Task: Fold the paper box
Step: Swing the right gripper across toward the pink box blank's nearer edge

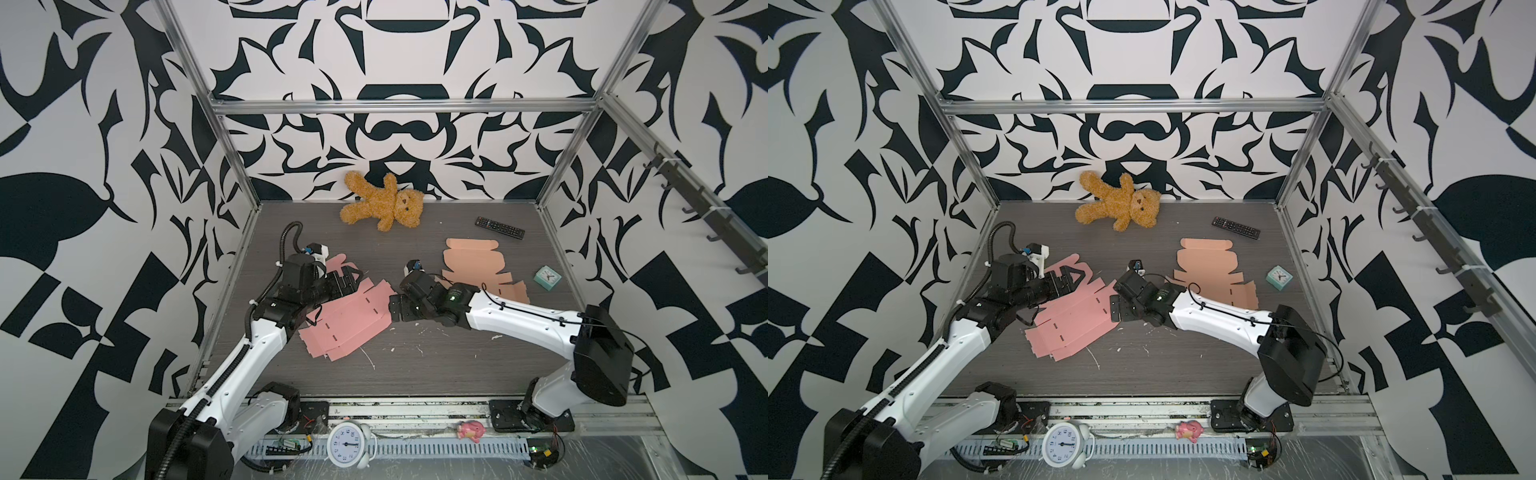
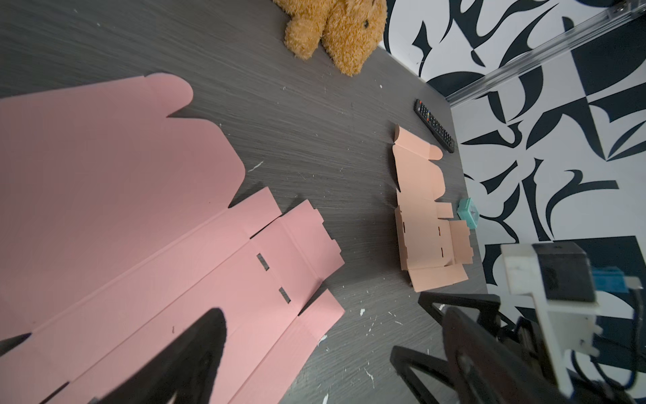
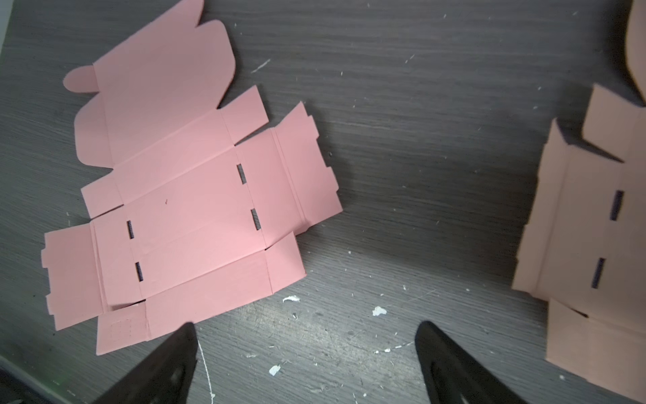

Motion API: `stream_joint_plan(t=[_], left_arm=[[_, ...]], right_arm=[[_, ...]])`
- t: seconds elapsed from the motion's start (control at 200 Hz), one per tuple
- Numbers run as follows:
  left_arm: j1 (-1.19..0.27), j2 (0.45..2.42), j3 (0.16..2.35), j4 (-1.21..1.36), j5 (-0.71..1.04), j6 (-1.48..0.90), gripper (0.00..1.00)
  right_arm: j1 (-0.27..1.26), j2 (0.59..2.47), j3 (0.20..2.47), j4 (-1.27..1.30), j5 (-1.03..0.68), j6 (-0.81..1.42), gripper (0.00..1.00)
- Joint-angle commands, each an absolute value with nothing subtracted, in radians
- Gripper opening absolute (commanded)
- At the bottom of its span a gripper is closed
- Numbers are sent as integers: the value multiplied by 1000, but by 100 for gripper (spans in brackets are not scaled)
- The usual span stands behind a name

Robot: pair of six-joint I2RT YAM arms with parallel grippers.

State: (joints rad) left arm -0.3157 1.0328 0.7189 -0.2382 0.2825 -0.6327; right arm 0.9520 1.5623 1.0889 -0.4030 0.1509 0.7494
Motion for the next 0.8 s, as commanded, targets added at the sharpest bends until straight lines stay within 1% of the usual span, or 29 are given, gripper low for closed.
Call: stream_joint_plan(t=[0.0, 0.09, 0.285, 0.35, 0.455, 0.58, 0.7, 0.795], left_arm=[[-311, 1057, 737, -327, 332, -640, 99], [-288, 1067, 722, -309, 330, -634, 99], [-150, 1093, 675, -202, 558, -646, 99], [-137, 1107, 673, -176, 597, -649, 99], [-137, 1137, 671, -144, 642, -662, 99], [-137, 1141, 664, -132, 647, -678, 99], [-135, 1144, 677, -203, 587, -652, 99], [-136, 1145, 692, -237, 594, -636, 99]], right_arm=[[959, 1546, 1063, -362, 105, 809, 97], [959, 1561, 1044, -326, 71, 817, 96], [959, 1579, 1000, -251, 30, 834, 90], [960, 1581, 985, -210, 11, 839, 88], [959, 1584, 962, -190, 38, 840, 83], [957, 1612, 954, -139, -3, 834, 79], [956, 1659, 981, -137, -60, 811, 78], [957, 1679, 978, -109, -87, 813, 75]])
